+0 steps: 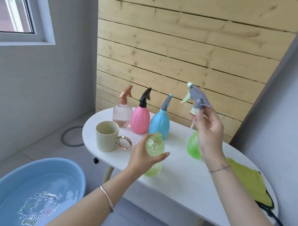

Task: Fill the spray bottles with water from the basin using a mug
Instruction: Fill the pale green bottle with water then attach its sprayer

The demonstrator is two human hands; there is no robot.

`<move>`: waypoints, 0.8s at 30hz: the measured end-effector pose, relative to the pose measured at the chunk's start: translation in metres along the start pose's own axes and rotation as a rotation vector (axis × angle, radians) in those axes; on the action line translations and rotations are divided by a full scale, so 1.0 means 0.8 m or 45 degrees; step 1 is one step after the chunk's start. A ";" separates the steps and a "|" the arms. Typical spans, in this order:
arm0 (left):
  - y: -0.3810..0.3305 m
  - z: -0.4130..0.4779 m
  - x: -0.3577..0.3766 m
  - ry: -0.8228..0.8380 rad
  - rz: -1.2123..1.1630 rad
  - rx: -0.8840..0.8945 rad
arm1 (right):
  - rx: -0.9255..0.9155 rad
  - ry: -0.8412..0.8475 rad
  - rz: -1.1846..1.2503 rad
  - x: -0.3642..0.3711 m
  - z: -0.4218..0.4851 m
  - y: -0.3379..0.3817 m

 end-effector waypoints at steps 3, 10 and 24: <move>-0.005 0.002 0.007 0.024 0.005 0.022 | -0.073 -0.082 0.247 0.006 0.017 0.038; -0.005 0.006 0.009 0.023 0.011 0.035 | -0.141 -0.142 0.571 0.032 0.042 0.076; 0.002 0.012 0.011 0.043 0.045 0.022 | -0.220 -0.136 0.526 0.058 0.039 0.063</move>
Point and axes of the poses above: each hand's wrist, its own z-axis towards the middle knuckle, its own x-axis out of the palm, y = z × x, the point moved 5 cm from there along z, towards the middle knuckle, and after that the axes turned 10 degrees about -x, right-handed, at the moved point
